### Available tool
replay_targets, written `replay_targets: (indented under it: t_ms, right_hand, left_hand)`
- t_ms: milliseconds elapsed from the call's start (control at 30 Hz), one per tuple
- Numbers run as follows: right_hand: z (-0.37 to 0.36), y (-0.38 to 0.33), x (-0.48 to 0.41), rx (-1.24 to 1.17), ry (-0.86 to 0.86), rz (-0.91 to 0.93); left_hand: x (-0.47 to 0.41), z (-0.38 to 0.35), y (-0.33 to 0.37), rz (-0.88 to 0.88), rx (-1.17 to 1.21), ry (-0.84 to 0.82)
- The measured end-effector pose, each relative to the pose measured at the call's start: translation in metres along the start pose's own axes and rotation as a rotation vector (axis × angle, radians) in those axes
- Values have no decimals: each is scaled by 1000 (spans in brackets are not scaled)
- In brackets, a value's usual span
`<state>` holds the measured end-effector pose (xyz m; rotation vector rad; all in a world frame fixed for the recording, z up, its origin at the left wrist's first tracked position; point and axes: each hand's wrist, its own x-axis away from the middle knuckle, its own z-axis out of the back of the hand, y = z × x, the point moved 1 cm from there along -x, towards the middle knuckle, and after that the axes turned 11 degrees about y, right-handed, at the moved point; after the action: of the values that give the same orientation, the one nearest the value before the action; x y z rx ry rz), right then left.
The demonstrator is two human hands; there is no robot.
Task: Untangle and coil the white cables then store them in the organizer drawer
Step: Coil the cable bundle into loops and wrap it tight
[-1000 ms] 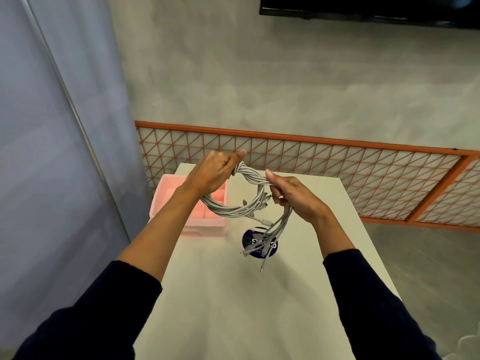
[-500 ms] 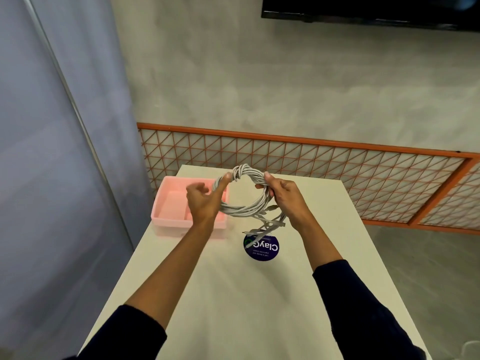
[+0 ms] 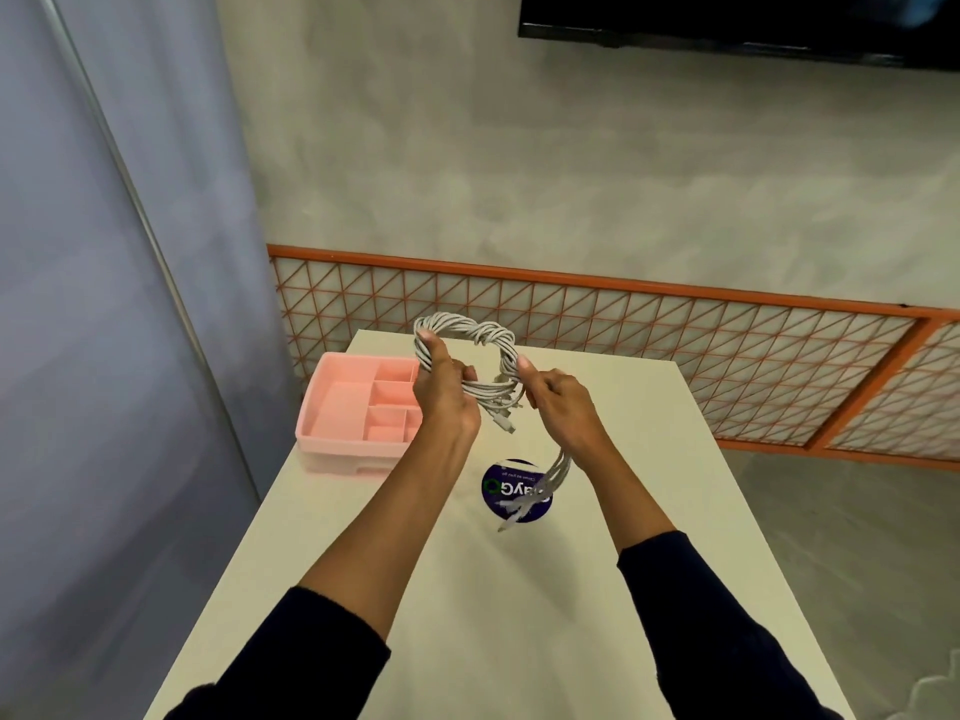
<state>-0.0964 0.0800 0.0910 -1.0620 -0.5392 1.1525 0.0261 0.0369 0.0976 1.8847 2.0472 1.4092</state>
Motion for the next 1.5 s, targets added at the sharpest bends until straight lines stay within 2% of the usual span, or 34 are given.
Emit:
replay_targets:
  t_ms: [200, 300, 433, 567, 667, 800, 967, 1033, 1100, 1233, 1367, 1500]
  right_hand:
    - [-3, -10, 11, -278, -165, -234]
    - [-7, -14, 18, -349, -242, -257]
    - [-9, -12, 26, -282, -314, -161]
    - [-16, -10, 33, -167, -450, -144]
    - [-16, -12, 32, -69, -468, -123]
    - [-12, -9, 30, -80, -502, -155]
    - [-18, -2, 19, 313, -531, -110]
    - [-20, 0, 14, 360, -553, -114]
    - [-22, -1, 12, 270, -556, -148]
    - [-27, -3, 10, -140, -416, -252]
    - [-29, -6, 2, -412, -332, -262]
    - [-23, -11, 3, -678, -374, -347]
  left_hand:
    - [2, -9, 14, -123, 15, -29]
    - [3, -12, 19, -165, 40, -50]
    - [6, -11, 20, -168, 59, -50]
    - [10, -10, 20, -159, 69, -58]
    - [12, -8, 18, -109, 112, -83]
    - [11, -7, 12, -27, 201, -138]
    - [10, -7, 5, -10, 199, -116]
    - [9, -5, 2, 15, 213, -109]
    - [8, -3, -1, 40, 237, -112]
    - [5, -4, -8, 107, 298, -140]
    - [6, -6, -17, 154, 284, -120]
    - [7, -6, -18, 176, 221, -111]
